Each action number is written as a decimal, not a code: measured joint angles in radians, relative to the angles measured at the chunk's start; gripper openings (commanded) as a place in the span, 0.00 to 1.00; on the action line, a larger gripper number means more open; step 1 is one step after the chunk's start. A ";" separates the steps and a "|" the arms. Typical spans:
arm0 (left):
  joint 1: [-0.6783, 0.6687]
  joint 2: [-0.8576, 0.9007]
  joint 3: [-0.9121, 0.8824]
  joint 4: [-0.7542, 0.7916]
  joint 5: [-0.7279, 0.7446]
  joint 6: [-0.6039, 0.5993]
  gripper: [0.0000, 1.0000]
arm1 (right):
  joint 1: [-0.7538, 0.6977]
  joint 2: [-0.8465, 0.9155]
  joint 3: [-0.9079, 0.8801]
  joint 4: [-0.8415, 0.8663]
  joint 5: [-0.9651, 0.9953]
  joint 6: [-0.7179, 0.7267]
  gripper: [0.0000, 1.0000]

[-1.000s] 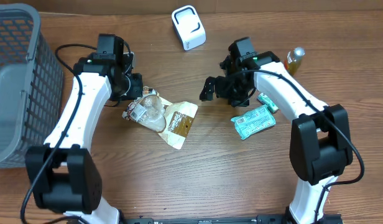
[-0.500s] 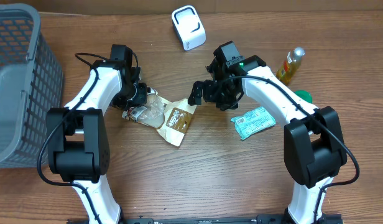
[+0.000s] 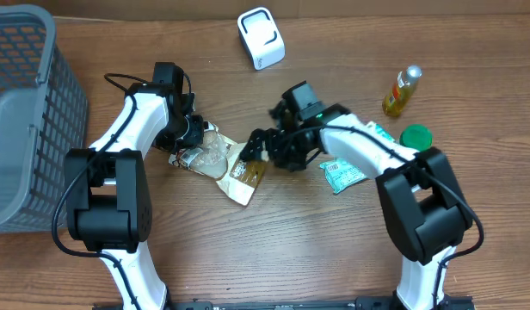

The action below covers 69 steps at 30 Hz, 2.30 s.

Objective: Scan the item barcode

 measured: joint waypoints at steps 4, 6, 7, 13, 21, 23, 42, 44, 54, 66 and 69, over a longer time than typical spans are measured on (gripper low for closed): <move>0.000 0.000 0.000 -0.001 0.000 0.000 0.13 | 0.070 0.000 -0.007 0.075 0.014 0.090 1.00; 0.000 0.000 0.000 -0.001 0.000 0.000 0.13 | 0.088 0.000 -0.007 0.095 0.035 0.125 1.00; 0.000 0.000 0.000 -0.001 0.000 0.000 0.13 | 0.093 0.000 -0.007 0.100 0.046 0.143 1.00; 0.000 0.004 0.000 -0.005 0.000 0.000 0.10 | 0.094 0.000 -0.007 0.105 0.122 0.228 1.00; -0.002 0.009 0.000 -0.034 0.011 -0.001 0.10 | 0.109 0.054 -0.007 0.239 0.106 0.255 1.00; -0.003 0.010 0.000 -0.035 0.012 -0.001 0.10 | 0.110 0.063 -0.007 0.274 0.081 0.256 0.93; -0.002 0.011 0.000 -0.038 0.014 -0.004 0.31 | 0.099 0.087 -0.008 0.304 0.018 0.255 0.47; -0.002 0.011 0.000 -0.039 0.014 -0.004 0.35 | 0.087 0.087 -0.008 0.303 -0.009 0.243 0.41; -0.003 0.013 0.229 -0.221 0.018 -0.003 0.45 | 0.016 0.087 -0.008 0.278 -0.172 0.045 0.38; 0.042 0.013 0.509 -0.273 -0.033 -0.023 0.99 | -0.146 -0.176 -0.012 -0.014 -0.235 -0.394 0.22; 0.100 0.013 0.509 -0.275 -0.085 -0.039 1.00 | -0.164 -0.237 -0.012 -0.052 -0.238 -0.475 0.19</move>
